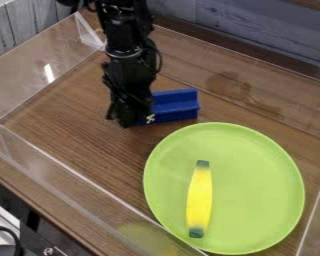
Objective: Remove the blue object from inside the green plate and put it on the table
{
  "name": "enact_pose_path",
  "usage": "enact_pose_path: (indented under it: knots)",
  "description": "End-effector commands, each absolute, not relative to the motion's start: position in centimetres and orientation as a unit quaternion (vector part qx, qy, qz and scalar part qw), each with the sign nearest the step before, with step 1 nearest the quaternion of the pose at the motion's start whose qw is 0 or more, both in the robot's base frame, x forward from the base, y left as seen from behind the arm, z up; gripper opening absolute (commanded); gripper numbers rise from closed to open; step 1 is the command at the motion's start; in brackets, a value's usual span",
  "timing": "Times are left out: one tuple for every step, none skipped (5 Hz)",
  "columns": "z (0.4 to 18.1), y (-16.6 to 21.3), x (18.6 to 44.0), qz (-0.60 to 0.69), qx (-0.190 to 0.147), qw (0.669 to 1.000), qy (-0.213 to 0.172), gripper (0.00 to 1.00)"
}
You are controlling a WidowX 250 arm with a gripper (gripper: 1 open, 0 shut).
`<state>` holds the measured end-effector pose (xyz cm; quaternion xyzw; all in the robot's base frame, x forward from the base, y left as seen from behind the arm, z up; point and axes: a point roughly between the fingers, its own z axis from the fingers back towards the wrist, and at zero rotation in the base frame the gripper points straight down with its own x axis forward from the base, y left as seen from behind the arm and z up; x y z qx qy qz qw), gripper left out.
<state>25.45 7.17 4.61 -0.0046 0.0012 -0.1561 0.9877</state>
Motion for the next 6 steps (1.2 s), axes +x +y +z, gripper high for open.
enact_pose_path:
  knots:
    - [5.7, 7.9, 26.0, -0.199, 0.003, 0.980, -0.013, 0.00]
    - [6.0, 7.8, 26.7, -0.168, 0.000, 0.986, -0.009, 0.00]
    - [6.3, 7.6, 27.5, -0.137, -0.002, 0.990, -0.004, 0.00]
    - [5.9, 6.4, 27.6, -0.133, -0.004, 0.991, -0.002, 1.00]
    - [5.7, 5.3, 27.6, -0.128, -0.006, 0.992, 0.001, 1.00]
    - [4.7, 4.5, 27.0, -0.126, -0.008, 0.992, 0.002, 0.00]
